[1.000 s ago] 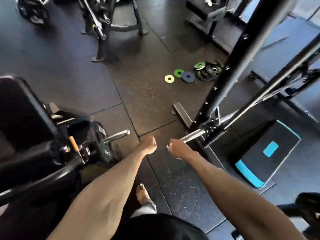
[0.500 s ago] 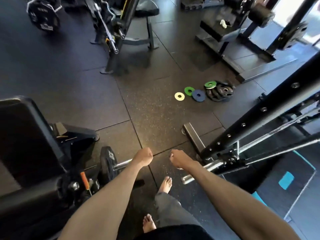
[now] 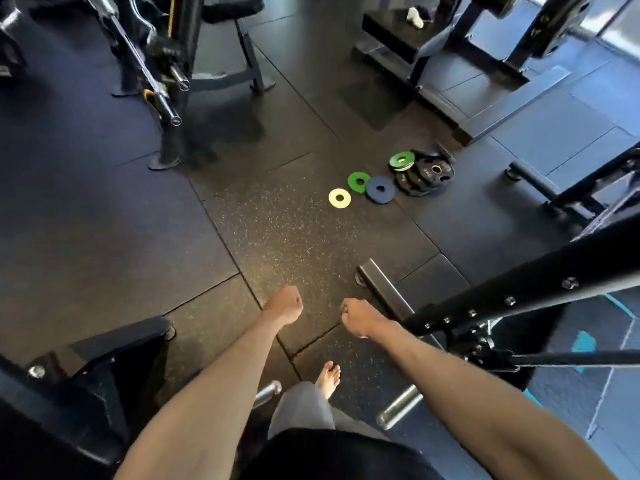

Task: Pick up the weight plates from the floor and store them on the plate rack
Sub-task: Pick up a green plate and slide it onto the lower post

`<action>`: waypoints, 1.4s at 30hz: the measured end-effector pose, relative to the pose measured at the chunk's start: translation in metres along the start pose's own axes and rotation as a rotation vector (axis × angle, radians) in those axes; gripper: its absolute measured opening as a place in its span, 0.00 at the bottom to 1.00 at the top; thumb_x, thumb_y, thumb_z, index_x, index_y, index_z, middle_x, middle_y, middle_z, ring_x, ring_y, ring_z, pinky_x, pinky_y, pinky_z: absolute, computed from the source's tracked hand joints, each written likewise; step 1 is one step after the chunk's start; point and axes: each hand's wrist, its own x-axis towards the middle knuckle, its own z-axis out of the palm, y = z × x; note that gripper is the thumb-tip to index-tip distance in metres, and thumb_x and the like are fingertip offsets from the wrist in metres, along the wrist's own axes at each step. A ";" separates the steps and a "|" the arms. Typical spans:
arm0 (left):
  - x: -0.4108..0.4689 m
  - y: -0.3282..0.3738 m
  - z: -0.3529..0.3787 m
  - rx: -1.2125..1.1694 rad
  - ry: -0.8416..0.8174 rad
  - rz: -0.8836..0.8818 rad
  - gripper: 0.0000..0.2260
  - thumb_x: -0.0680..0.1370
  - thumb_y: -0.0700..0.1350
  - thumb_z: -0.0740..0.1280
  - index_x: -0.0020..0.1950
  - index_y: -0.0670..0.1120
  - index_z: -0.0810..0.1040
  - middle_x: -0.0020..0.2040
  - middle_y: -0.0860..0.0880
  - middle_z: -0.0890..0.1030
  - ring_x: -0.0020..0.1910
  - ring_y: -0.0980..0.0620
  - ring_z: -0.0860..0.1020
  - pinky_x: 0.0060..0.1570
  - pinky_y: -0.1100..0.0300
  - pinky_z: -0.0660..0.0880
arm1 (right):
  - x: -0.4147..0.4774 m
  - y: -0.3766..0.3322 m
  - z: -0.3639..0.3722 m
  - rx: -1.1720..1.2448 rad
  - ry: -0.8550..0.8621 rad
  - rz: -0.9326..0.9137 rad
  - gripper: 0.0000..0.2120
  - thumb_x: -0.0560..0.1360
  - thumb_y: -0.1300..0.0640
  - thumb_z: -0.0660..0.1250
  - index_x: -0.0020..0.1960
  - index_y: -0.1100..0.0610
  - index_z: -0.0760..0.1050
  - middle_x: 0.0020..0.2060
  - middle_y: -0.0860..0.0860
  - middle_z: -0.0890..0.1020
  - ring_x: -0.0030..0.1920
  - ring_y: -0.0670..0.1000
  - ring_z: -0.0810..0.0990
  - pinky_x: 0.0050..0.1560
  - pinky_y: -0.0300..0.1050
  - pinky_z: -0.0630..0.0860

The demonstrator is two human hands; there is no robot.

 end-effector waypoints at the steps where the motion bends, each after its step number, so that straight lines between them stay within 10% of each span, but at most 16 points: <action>1: 0.013 0.006 -0.009 0.012 -0.010 0.008 0.09 0.80 0.39 0.58 0.43 0.47 0.74 0.39 0.45 0.77 0.38 0.48 0.76 0.39 0.56 0.68 | 0.009 0.000 -0.011 0.010 0.005 0.016 0.14 0.79 0.60 0.58 0.62 0.61 0.75 0.60 0.58 0.81 0.61 0.58 0.79 0.60 0.49 0.75; 23: 0.390 0.211 -0.253 0.278 -0.166 0.246 0.06 0.79 0.42 0.61 0.47 0.46 0.76 0.53 0.42 0.82 0.55 0.41 0.80 0.52 0.51 0.77 | 0.299 -0.016 -0.302 0.351 0.126 0.285 0.12 0.77 0.60 0.57 0.55 0.57 0.76 0.56 0.57 0.82 0.55 0.59 0.80 0.54 0.47 0.75; 42: 0.708 0.349 -0.255 0.492 -0.328 0.238 0.08 0.79 0.40 0.62 0.55 0.44 0.79 0.56 0.43 0.82 0.57 0.42 0.79 0.53 0.54 0.74 | 0.586 0.089 -0.420 0.534 0.019 0.400 0.13 0.75 0.56 0.56 0.56 0.57 0.74 0.54 0.59 0.81 0.56 0.64 0.79 0.60 0.62 0.75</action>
